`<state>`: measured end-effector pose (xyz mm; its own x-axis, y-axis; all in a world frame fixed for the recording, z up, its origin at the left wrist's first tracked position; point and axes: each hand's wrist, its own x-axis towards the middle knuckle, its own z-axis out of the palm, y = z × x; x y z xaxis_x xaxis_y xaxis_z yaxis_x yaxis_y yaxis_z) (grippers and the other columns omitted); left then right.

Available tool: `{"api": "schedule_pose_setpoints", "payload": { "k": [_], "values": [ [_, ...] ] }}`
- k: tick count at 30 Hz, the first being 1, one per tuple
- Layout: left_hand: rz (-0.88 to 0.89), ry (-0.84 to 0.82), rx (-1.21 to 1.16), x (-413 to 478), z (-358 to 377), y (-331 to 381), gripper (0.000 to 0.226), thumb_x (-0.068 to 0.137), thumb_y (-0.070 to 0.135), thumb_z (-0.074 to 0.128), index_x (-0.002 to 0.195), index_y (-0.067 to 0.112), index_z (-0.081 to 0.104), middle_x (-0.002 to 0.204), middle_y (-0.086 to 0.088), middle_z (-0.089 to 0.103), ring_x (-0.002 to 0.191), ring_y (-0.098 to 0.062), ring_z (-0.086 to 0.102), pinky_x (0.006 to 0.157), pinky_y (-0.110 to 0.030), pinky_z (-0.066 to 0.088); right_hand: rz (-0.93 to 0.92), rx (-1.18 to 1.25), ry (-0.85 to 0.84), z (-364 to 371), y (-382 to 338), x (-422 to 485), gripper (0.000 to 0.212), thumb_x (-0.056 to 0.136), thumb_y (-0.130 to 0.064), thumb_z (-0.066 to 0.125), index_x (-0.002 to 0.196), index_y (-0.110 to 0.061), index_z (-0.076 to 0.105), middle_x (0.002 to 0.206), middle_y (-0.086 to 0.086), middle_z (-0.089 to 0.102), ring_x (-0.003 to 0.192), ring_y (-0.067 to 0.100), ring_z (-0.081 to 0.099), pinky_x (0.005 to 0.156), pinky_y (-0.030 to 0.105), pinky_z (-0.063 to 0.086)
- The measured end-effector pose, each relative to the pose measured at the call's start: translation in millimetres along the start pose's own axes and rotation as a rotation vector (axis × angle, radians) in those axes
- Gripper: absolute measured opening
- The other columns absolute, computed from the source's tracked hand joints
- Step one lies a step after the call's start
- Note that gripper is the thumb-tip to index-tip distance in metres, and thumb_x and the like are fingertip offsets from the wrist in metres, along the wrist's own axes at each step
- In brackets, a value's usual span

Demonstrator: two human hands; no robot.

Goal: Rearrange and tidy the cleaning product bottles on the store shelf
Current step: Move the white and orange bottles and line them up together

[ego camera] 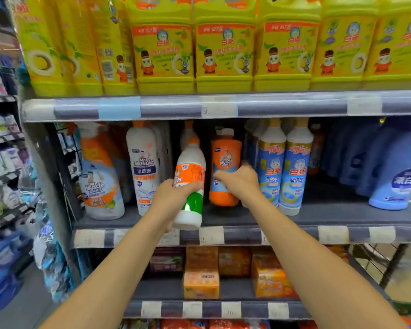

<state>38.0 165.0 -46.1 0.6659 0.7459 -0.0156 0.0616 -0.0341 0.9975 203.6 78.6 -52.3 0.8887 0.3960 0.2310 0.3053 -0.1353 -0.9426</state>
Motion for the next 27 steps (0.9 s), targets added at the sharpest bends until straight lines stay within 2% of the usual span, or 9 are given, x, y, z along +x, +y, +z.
{"api": "schedule_pose_setpoints", "payload": {
  "k": [4, 8, 12, 14, 16, 18, 20, 23, 27],
  "values": [
    [0.023, 0.041, -0.066, 27.2, 5.8, 1.7, 0.05, 0.07, 0.029, 0.084, 0.11, 0.01, 0.061, 0.097, -0.015, 0.072, 0.078, -0.028, 0.073, 0.058, -0.039, 0.059, -0.008, -0.065, 0.037, 15.9, 4.5, 24.4, 0.073, 0.053, -0.032, 0.085, 0.118, -0.016, 0.055, 0.109, 0.006, 0.068, 0.096, 0.023, 0.067, 0.077, 0.03, 0.053],
    [0.079, 0.105, -0.009, 51.7, 8.9, -1.5, 0.05, 0.059, 0.028, 0.088, 0.1, 0.011, 0.067, 0.09, -0.012, 0.073, 0.078, -0.028, 0.072, 0.074, -0.05, 0.06, -0.01, -0.088, 0.057, 23.7, 11.3, 39.1, 0.079, 0.056, -0.026, 0.087, 0.123, -0.014, 0.047, 0.117, 0.009, 0.063, 0.102, 0.025, 0.063, 0.074, 0.027, 0.045],
    [0.1, 0.14, 0.055, 70.8, 11.0, -6.4, 0.061, 0.046, 0.033, 0.09, 0.1, 0.016, 0.066, 0.088, -0.006, 0.073, 0.078, -0.026, 0.072, 0.078, -0.047, 0.06, -0.011, -0.073, 0.012, 25.7, 20.5, 50.4, 0.078, 0.058, -0.019, 0.086, 0.124, -0.015, 0.046, 0.118, 0.007, 0.062, 0.102, 0.022, 0.06, 0.076, 0.028, 0.044],
    [0.102, 0.146, 0.05, 79.5, 12.8, -8.7, 0.063, 0.047, 0.03, 0.091, 0.102, 0.017, 0.065, 0.092, -0.006, 0.073, 0.082, -0.027, 0.071, 0.081, -0.047, 0.058, -0.018, -0.056, -0.004, 27.0, 24.0, 53.6, 0.068, 0.059, -0.016, 0.085, 0.116, -0.02, 0.049, 0.11, 0.002, 0.063, 0.094, 0.016, 0.057, 0.075, 0.028, 0.043],
    [0.099, 0.167, 0.031, 86.8, 14.2, -11.1, 0.061, 0.049, 0.026, 0.092, 0.103, 0.017, 0.064, 0.093, -0.006, 0.073, 0.083, -0.027, 0.071, 0.083, -0.048, 0.058, -0.036, -0.039, -0.013, 28.2, 26.4, 56.1, 0.054, 0.058, -0.013, 0.084, 0.095, -0.031, 0.049, 0.09, -0.009, 0.059, 0.086, 0.014, 0.056, 0.071, 0.026, 0.043],
    [0.104, 0.182, 0.022, 93.3, 15.3, -13.5, 0.061, 0.051, 0.022, 0.093, 0.104, 0.016, 0.063, 0.094, -0.007, 0.073, 0.084, -0.028, 0.071, 0.083, -0.048, 0.058, -0.047, -0.029, -0.028, 29.5, 27.8, 58.5, 0.053, 0.058, -0.011, 0.083, 0.086, -0.033, 0.044, 0.081, -0.015, 0.053, 0.083, 0.013, 0.057, 0.071, 0.027, 0.043],
    [0.115, 0.188, 0.004, 99.1, 16.7, -15.7, 0.062, 0.053, 0.018, 0.093, 0.106, 0.015, 0.062, 0.097, -0.008, 0.072, 0.087, -0.029, 0.071, 0.084, -0.048, 0.058, -0.055, -0.021, -0.049, 30.6, 30.3, 60.3, 0.058, 0.058, -0.012, 0.083, 0.095, -0.033, 0.043, 0.084, -0.014, 0.053, 0.085, 0.013, 0.056, 0.073, 0.029, 0.044],
    [0.126, 0.179, 0.012, 107.6, 20.0, -17.2, 0.063, 0.057, 0.015, 0.091, 0.111, 0.012, 0.059, 0.103, -0.01, 0.07, 0.094, -0.031, 0.069, 0.087, -0.049, 0.056, -0.061, -0.017, -0.073, 32.3, 33.5, 62.0, 0.07, 0.057, -0.013, 0.084, 0.11, -0.028, 0.041, 0.098, -0.006, 0.056, 0.092, 0.015, 0.056, 0.077, 0.032, 0.046],
    [0.119, 0.188, 0.035, 117.5, 26.9, -18.1, 0.067, 0.06, 0.015, 0.09, 0.117, 0.01, 0.056, 0.112, -0.012, 0.068, 0.103, -0.032, 0.065, 0.091, -0.049, 0.054, -0.06, -0.008, -0.086, 31.9, 33.9, 63.8, 0.069, 0.056, -0.013, 0.084, 0.113, -0.025, 0.046, 0.095, -0.008, 0.057, 0.091, 0.014, 0.059, 0.069, 0.026, 0.044]
  ]
}}
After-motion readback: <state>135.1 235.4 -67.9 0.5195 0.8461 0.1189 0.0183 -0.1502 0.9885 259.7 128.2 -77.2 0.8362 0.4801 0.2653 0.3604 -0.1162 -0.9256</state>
